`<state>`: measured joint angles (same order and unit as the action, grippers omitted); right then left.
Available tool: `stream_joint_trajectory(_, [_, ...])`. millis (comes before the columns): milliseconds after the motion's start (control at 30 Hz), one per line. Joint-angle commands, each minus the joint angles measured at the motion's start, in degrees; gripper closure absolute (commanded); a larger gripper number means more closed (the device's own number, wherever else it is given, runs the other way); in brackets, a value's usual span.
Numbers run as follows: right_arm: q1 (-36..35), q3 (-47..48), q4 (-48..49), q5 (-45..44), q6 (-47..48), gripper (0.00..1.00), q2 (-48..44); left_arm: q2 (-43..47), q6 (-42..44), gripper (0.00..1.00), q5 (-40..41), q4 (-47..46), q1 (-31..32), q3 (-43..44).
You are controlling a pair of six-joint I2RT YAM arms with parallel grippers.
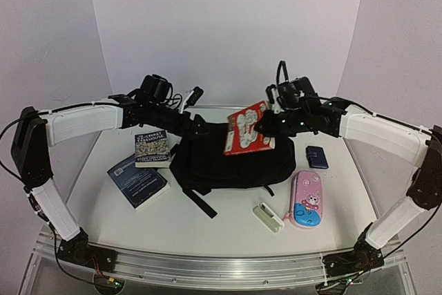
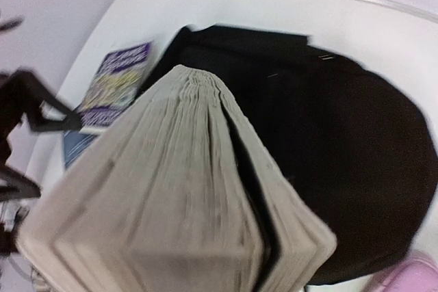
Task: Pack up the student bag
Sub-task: Pick up the book from the center of the board, then place the book in the student bag.
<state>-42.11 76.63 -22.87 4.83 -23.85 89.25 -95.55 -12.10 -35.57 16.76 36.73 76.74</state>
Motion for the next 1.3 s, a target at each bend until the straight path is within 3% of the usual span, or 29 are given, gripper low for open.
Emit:
stream_joint_trajectory(0, [3.66, 1.16, -1.48, -28.66, -6.41, 1.00, -5.74, -6.01, -0.16, 0.20, 14.45, -2.83, 5.67, 6.01])
stream_joint_trajectory(133, [3.79, 3.45, -6.16, -42.53, -6.71, 1.00, -6.49, -11.86, 0.57, 0.19, 18.24, -5.23, 10.73, 10.64])
stream_joint_trajectory(267, [4.67, 3.90, -8.33, -49.03, -6.36, 1.00, -5.75, -19.14, 0.84, 0.18, 17.60, -4.80, 14.71, 17.43])
stream_joint_trajectory(433, [7.02, 1.05, -8.77, -49.25, -8.83, 1.00, -5.12, -26.98, 0.74, 0.15, 16.59, -2.30, 18.72, 26.27])
stream_joint_trajectory(767, [7.36, -2.14, -8.86, -48.58, -13.94, 1.00, -5.87, -42.77, 2.39, 0.11, 15.85, 1.18, 20.21, 42.23])
stream_joint_trajectory(1033, [7.34, -3.92, -8.86, -47.38, -14.64, 1.00, -7.05, -47.97, 5.62, 0.09, 20.21, 3.76, 20.66, 48.16])
stream_joint_trajectory(1100, [7.38, -4.19, -8.86, -47.05, -14.95, 1.00, -7.33, -48.81, 6.11, 0.17, 21.09, 4.65, 20.66, 49.23])
stream_joint_trajectory(1267, [7.38, -4.64, -8.86, -46.33, -15.34, 1.00, -8.31, -47.25, 5.48, 0.59, 23.24, 2.89, 20.66, 46.98])
